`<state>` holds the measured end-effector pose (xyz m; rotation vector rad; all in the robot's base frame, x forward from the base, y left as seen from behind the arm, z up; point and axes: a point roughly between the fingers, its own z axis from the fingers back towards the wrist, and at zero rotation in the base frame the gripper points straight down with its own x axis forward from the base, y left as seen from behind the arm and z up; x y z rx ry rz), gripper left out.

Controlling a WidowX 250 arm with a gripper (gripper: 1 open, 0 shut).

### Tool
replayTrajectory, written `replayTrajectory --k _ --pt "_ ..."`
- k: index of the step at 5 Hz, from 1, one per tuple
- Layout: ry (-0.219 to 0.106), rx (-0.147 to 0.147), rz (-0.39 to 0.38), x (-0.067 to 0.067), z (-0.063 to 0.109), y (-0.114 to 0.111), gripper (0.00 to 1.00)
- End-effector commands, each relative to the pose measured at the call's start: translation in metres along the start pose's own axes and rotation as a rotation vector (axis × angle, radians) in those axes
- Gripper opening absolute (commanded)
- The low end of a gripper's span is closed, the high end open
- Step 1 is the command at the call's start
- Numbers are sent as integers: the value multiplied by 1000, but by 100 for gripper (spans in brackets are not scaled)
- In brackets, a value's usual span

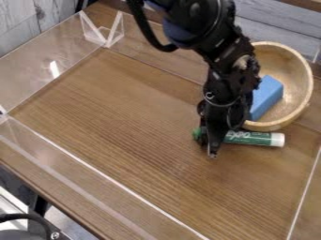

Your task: Put the green marker in the brown bowl

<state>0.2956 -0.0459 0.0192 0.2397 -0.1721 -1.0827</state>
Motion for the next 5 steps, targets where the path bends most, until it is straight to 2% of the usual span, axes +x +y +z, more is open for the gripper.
replayTrajectory --k 1,5 --pt "-5 8 3 4 0 2 0" --pt "-5 11 16 11 -1 12 0"
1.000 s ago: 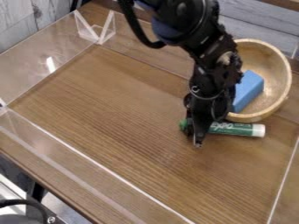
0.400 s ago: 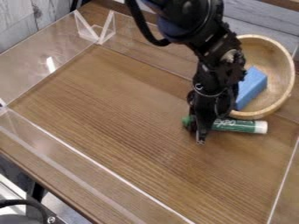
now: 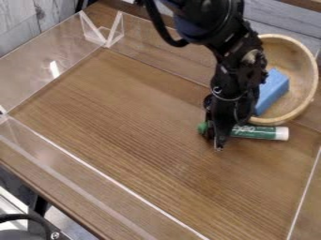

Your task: Put the green marker in the brown bowl

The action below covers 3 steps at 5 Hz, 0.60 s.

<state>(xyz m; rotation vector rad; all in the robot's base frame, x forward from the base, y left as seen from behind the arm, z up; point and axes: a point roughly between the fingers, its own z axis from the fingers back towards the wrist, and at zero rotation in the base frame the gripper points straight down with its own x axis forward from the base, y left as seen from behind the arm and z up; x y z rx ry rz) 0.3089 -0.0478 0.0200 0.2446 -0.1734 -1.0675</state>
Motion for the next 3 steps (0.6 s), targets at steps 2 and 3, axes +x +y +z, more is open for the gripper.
replayTrajectory --k 2,3 --pt "-10 6 10 7 2 8 0" --pt "-12 5 14 10 2 10 0"
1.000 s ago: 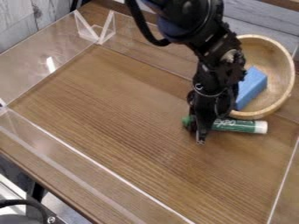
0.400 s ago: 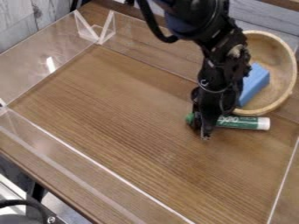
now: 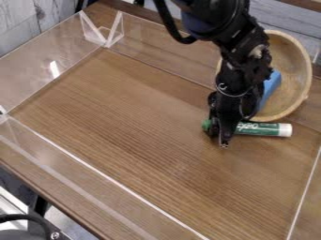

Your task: Put the green marker in the brown bowl

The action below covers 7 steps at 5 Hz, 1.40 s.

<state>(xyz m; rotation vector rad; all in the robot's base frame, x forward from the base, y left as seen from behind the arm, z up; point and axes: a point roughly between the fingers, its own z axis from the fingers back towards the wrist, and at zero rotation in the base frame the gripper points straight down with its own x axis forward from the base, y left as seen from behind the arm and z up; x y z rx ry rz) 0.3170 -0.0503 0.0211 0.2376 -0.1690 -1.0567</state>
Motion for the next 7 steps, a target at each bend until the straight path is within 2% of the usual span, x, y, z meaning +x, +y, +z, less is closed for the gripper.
replayTrajectory --k 1,7 --pt "-18 11 8 7 3 5 0" --pt "-45 -12 27 23 11 8 0"
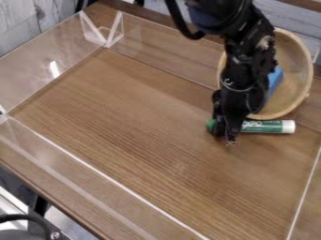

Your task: Put the green marker in the brown bowl

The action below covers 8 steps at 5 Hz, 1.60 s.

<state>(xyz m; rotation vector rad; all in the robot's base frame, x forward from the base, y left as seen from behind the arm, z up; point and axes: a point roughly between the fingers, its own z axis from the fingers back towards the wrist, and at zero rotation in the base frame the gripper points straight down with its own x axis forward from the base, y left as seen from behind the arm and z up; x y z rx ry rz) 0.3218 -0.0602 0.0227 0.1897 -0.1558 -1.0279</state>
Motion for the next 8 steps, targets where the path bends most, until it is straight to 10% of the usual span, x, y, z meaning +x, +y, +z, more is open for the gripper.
replayTrajectory --k 1,8 --pt "-43 30 -3 14 11 7 0" --pt "-63 14 -5 28 22 15 0"
